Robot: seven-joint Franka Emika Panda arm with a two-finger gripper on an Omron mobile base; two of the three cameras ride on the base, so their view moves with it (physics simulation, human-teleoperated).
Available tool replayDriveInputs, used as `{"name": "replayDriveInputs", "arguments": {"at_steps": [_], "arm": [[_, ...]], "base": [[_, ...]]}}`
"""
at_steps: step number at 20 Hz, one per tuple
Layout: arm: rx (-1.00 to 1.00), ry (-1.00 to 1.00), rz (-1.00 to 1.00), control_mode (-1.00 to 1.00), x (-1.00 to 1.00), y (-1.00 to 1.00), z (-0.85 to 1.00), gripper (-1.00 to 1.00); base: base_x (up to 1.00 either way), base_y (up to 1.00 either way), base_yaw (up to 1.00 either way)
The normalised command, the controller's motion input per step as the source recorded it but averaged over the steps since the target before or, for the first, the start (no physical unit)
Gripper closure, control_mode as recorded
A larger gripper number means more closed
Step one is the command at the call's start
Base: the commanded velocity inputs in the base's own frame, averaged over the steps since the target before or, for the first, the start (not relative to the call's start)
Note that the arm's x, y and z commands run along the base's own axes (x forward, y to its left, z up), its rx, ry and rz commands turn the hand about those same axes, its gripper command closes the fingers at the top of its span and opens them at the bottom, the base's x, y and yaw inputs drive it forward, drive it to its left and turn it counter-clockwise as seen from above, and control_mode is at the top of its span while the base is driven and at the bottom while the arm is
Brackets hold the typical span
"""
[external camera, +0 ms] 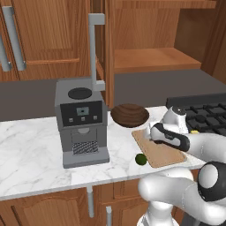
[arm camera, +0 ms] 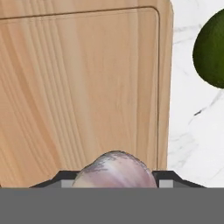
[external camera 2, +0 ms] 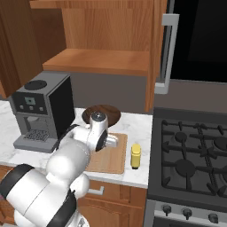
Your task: Open the cabinet. Place the bowl and condiment on the counter. Then place the lime and garlic on the cutting board.
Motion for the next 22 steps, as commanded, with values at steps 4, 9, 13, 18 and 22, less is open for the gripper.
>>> {"name": "replayDriveInputs", "arguments": {"at_steps": [4, 9, 13, 18, 22], "arm": [[-0.02, 0.00, 0.00, -1.00, 0.47, -0.04, -0.01, -1.00], [-0.03, 0.00, 0.01, -1.00, 0.04, 0.00, 0.00, -1.00], [-0.09, 0.00, 0.01, -1.00, -0.29, 0.06, 0.03, -1.00], [-0.12, 0.00, 0.02, -1.00, -0.64, 0.44, 0.38, -1.00], [-0.08, 0.00, 0.06, -1.00, -0.89, 0.97, 0.31, -1.00]], "base": [[0.00, 0.00, 0.00], [0.00, 0.00, 0.00], [0.00, 0.00, 0.00], [0.00, 0.00, 0.00], [0.00, 0.00, 0.00]]}}
